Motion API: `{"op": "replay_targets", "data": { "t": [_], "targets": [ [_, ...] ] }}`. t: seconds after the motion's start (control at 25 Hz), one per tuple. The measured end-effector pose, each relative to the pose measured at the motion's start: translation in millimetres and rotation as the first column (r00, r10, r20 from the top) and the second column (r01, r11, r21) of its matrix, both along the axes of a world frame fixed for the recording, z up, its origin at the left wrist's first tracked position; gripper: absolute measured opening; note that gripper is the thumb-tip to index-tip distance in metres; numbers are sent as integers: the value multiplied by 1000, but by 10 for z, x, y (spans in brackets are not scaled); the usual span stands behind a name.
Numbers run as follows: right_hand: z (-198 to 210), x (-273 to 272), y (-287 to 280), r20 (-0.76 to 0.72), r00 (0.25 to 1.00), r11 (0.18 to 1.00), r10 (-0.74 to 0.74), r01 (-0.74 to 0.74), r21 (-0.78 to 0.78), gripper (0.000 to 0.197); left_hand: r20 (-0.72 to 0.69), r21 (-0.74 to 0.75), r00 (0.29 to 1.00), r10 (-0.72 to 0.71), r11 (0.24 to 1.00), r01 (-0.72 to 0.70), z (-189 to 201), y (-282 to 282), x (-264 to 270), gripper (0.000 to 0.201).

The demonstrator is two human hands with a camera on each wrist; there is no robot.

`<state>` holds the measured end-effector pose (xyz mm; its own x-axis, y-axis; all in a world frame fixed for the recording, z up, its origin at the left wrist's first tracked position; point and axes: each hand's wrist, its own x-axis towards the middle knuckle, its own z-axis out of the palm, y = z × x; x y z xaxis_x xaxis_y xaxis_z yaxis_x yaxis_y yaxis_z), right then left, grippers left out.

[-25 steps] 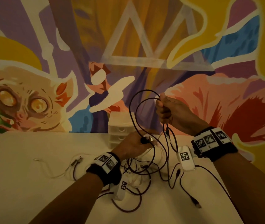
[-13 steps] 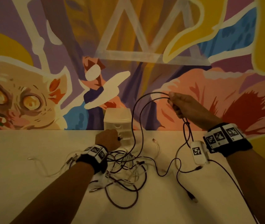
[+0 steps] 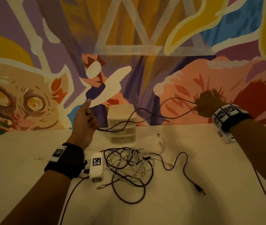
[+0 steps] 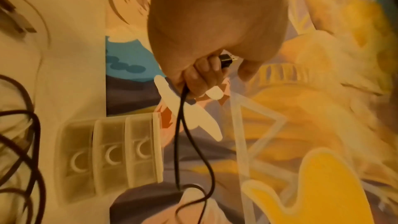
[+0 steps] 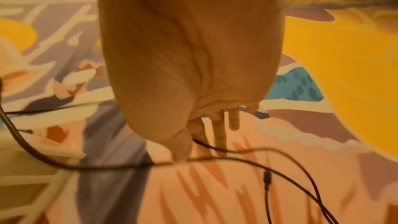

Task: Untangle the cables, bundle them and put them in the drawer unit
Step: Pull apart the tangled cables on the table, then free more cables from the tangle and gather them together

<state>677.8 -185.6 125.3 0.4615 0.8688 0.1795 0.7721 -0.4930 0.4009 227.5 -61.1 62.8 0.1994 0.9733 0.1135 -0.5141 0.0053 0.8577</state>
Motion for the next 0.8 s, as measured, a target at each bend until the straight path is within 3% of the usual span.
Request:
{"op": "replay_targets", "data": {
  "t": [0.04,0.08,0.16,0.24,0.28,0.36,0.4,0.48,0.52,0.6,0.68,0.8],
  "targets": [
    [-59,-97,79,-55,995,996,87,-87,10,49,58,-13,998,-31,999,32,-8,-52,56,44],
    [-143,-295,136,-221,947,972,235,-227,59,56,96,-21,993,-67,997,69,-10,-124,130,45],
    [-294,-898,163,-515,700,868,495,-423,259,78,140,-25,980,-144,989,149,-32,-254,277,48],
    [-354,-1573,98,-656,458,784,600,-499,369,95,151,-28,962,-227,972,233,-74,-355,394,46],
    [-399,-1841,90,-698,388,758,602,-553,346,99,148,-31,955,-257,964,265,-89,-392,428,42],
    [-528,-2221,114,-725,379,706,575,-678,205,91,124,-29,948,-294,954,299,-86,-431,438,38],
    [-602,-2314,146,-731,377,676,569,-720,155,76,104,-20,949,-298,953,302,-68,-429,414,38],
    [-722,-2428,204,-785,274,634,555,-751,186,36,73,0,961,-268,963,268,-38,-389,298,38],
    [-755,-2424,213,-804,220,635,552,-736,234,34,61,11,968,-245,969,245,-35,-359,234,37],
    [-801,-2339,250,-796,183,665,577,-671,327,41,59,18,978,-201,980,200,-74,-292,101,38],
    [-821,-2181,255,-757,222,668,614,-658,348,44,49,27,987,-153,988,152,-122,-212,-12,38],
    [-867,-1764,180,-657,364,669,661,-683,294,55,63,55,993,-95,994,92,-109,-36,-215,38]
  ]
}}
